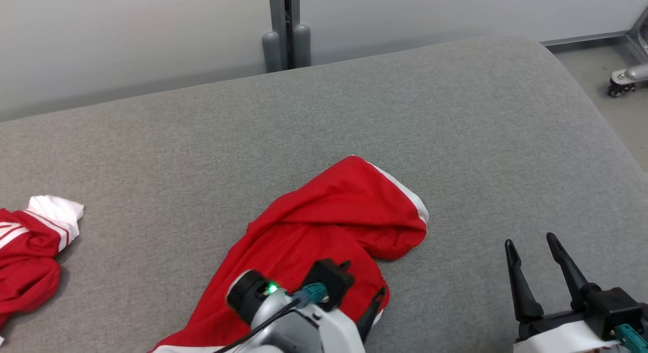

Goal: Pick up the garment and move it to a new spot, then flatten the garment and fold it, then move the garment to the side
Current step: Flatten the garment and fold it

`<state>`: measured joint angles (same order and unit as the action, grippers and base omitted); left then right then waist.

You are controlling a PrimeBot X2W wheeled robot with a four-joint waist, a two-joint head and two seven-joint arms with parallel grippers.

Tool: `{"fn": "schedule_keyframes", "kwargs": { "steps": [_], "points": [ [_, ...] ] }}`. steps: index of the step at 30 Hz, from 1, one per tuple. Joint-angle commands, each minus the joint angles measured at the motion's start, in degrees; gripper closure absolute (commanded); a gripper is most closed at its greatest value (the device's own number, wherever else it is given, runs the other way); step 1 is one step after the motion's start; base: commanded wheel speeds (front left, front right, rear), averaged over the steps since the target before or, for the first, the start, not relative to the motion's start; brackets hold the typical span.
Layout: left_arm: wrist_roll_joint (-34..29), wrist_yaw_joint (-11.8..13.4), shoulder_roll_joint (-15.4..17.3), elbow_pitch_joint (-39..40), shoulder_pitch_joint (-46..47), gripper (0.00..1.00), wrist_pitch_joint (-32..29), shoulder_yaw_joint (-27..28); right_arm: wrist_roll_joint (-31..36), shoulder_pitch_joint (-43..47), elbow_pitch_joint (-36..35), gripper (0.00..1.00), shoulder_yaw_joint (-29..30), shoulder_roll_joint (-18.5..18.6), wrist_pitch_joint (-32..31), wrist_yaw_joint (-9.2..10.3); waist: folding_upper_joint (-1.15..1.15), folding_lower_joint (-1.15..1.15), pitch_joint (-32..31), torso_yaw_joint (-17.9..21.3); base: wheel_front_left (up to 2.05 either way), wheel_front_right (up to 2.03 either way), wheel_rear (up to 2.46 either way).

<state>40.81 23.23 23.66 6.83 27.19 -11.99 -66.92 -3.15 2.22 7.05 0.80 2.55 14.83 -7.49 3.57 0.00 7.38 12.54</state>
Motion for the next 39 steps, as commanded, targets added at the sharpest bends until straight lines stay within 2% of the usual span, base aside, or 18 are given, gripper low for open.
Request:
{"fn": "schedule_keyframes", "kwargs": {
  "steps": [1,5,8,12,13,14,15,16,22,25,27,31,34,35,36,37,39],
  "points": [
    [-0.18,-1.39,-1.95,-2.71,1.96,0.00,-0.47,-0.67,-0.37,-0.72,0.15,0.00,-0.17,0.38,0.34,-0.01,0.00,0.00,0.59,1.25,0.00,0.00,0.00],
    [-0.83,-6.23,-7.93,-12.38,5.96,0.00,-2.61,-3.59,-0.87,-1.51,0.37,0.00,-0.37,0.36,0.34,-0.01,0.00,0.00,1.39,3.21,0.00,0.00,0.00],
    [-0.83,-8.78,-11.40,-20.90,7.16,0.00,-4.00,-4.59,-1.30,-1.65,0.56,0.00,-0.32,0.37,0.34,-0.01,0.00,0.00,1.88,5.02,0.00,0.00,0.00],
    [-0.16,-9.84,-13.02,-27.30,6.55,0.02,-4.60,-4.92,-1.55,-1.29,0.53,0.00,-0.03,0.37,0.34,-0.01,0.00,0.00,2.01,6.12,0.00,0.00,0.00],
    [-0.39,-10.06,-12.90,-28.58,6.53,0.22,-4.70,-5.03,-1.60,-1.14,0.52,0.00,0.04,0.37,0.34,-0.01,0.00,0.00,2.01,6.24,0.00,0.00,0.00],
    [-0.50,-10.23,-12.84,-29.87,6.43,0.57,-4.77,-5.07,-1.63,-1.02,0.52,0.00,0.03,0.37,0.34,-0.01,0.00,0.00,1.99,6.34,0.00,0.00,0.00],
    [-0.29,-10.68,-12.95,-30.80,6.21,0.82,-4.77,-5.14,-1.65,-0.91,0.54,0.00,0.11,0.38,0.34,-0.01,0.00,0.00,1.98,6.39,0.00,0.00,0.00],
    [-0.01,-10.83,-13.15,-31.51,6.06,1.00,-4.49,-5.09,-1.66,-0.85,0.53,0.00,0.20,0.37,0.34,-0.01,0.00,0.00,2.00,6.35,0.00,0.00,0.00],
    [1.05,-11.55,-13.84,-33.87,5.92,1.00,-2.24,-3.78,-1.30,-0.65,0.68,0.00,0.67,0.37,0.34,-0.01,0.00,0.00,1.56,5.49,0.00,0.00,0.00],
    [3.35,-11.72,-15.39,-32.82,5.18,1.00,2.42,-0.43,-0.99,-0.94,0.65,0.00,0.73,0.38,0.34,-0.01,0.00,0.00,1.30,4.83,0.00,0.00,0.00],
    [6.82,-13.10,-16.86,-31.13,3.58,1.00,5.98,2.91,-0.74,-0.92,0.55,0.00,0.82,0.37,0.34,-0.01,0.00,0.00,1.12,4.28,0.00,0.00,0.00],
    [12.83,-18.35,-18.39,-28.43,1.65,1.00,9.90,6.81,-0.11,-0.56,0.58,0.00,0.82,0.37,0.34,-0.01,0.00,0.00,0.89,3.35,0.00,0.00,0.00],
    [15.48,-19.90,-19.04,-30.30,0.06,0.99,12.16,8.58,0.06,-0.56,0.75,0.00,0.64,0.38,0.34,-0.01,0.00,0.00,0.92,2.95,0.00,0.00,0.00],
    [14.69,-19.42,-19.08,-31.80,0.32,0.60,13.27,8.62,0.14,-0.68,0.79,0.00,0.49,0.37,0.34,-0.01,0.00,0.00,0.97,2.90,0.00,0.00,0.00],
    [13.94,-18.98,-19.14,-33.47,0.42,0.14,14.23,8.35,0.18,-0.83,0.85,0.00,0.32,0.37,0.34,-0.01,0.00,0.00,1.03,2.93,0.00,0.00,0.00],
    [13.50,-18.66,-19.27,-35.26,0.29,0.00,15.10,8.14,0.28,-1.04,0.87,0.00,0.19,0.38,0.34,-0.01,0.00,0.00,1.11,2.98,0.00,0.00,0.00],
    [12.79,-18.18,-19.58,-38.25,0.10,0.00,16.66,7.93,0.39,-1.41,0.86,0.00,-0.08,0.38,0.34,-0.01,0.00,0.00,1.40,3.11,0.00,0.00,0.00]
  ]
}}
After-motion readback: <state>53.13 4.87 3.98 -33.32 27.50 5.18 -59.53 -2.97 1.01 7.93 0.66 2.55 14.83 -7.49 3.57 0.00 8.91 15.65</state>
